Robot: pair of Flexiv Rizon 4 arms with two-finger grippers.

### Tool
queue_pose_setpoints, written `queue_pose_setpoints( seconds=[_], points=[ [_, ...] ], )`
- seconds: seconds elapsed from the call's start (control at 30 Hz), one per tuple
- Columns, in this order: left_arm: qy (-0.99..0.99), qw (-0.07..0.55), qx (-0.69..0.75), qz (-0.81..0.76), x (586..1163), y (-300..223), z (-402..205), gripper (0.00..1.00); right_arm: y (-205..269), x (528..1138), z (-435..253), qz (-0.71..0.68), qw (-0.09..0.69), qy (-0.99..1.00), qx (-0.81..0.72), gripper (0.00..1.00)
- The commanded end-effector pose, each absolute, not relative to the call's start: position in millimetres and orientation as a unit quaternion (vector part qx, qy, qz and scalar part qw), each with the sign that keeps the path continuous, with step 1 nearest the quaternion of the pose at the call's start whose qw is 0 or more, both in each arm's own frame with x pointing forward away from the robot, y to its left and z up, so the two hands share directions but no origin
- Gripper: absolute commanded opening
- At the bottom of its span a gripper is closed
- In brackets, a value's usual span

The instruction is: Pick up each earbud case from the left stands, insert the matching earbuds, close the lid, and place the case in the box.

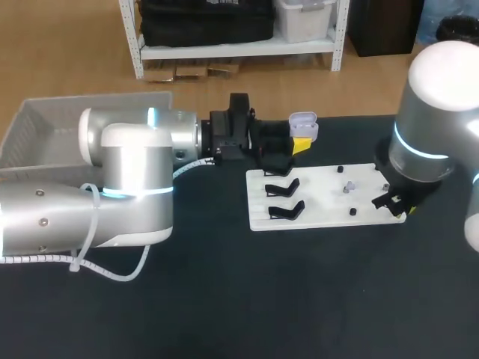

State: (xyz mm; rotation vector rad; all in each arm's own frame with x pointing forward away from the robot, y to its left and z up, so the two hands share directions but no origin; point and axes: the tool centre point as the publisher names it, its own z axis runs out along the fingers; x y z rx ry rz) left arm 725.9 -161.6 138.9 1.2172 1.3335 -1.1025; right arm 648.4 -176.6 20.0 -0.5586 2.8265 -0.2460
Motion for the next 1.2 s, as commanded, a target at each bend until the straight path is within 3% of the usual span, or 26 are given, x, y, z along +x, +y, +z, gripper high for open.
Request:
queue_pose_setpoints(
  seconds=[0.03, 0.67, 1.17, 1.2],
  points=[
    [0.547, 0.495, 0.499, -0.454, 725.0, -161.3, 137.3, 0.00, -175.3, 647.3, 25.4, -0.085, 0.125, 0.970, -0.190, 0.00],
    [0.547, 0.495, 0.499, -0.454, 725.0, -161.3, 137.3, 0.00, -127.2, 610.7, 142.6, -0.082, 0.086, 0.988, -0.097, 0.00],
    [0.547, 0.495, 0.499, -0.454, 725.0, -161.3, 137.3, 0.00, -127.2, 610.7, 142.6, -0.082, 0.086, 0.988, -0.097, 0.00],
    [0.547, 0.495, 0.499, -0.454, 725.0, -161.3, 137.3, 0.00, -121.5, 614.2, 145.9, -0.081, 0.092, 0.992, -0.043, 0.00]
  ],
)
